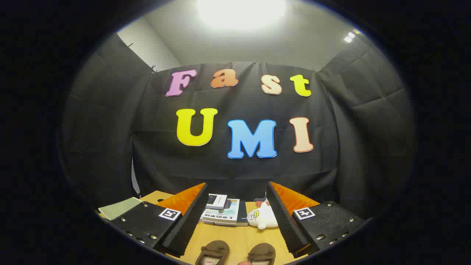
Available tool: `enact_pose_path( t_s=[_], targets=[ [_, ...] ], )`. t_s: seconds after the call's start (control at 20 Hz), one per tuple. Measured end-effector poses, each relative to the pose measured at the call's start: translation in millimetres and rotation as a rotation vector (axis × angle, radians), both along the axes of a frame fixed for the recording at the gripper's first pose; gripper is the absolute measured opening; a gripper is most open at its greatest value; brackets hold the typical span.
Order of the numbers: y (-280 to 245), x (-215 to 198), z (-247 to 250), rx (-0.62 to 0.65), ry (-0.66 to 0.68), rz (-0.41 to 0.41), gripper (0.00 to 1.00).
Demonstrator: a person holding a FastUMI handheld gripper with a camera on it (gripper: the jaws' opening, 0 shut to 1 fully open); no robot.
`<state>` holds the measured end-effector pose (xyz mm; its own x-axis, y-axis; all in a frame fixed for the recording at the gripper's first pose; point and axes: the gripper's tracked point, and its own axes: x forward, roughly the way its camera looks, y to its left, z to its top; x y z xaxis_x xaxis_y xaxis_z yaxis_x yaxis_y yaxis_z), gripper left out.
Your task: Open the storage box then place both shoes into the box .Put the left shoe in first, then the right shoe, with the right side of both shoes facing outward in a uniform manner.
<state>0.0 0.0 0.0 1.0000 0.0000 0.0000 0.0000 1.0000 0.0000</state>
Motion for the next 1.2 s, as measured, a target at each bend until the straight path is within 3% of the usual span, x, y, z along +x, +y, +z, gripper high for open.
enact_pose_path(
  t_s=[0.7,1.2],
  targets=[
    [3.2,-17.6,-1.2,0.025,-0.021,0.018,0.96],
    [48.9,-20.3,-32.8,0.130,0.038,0.156,0.96]
  ],
)
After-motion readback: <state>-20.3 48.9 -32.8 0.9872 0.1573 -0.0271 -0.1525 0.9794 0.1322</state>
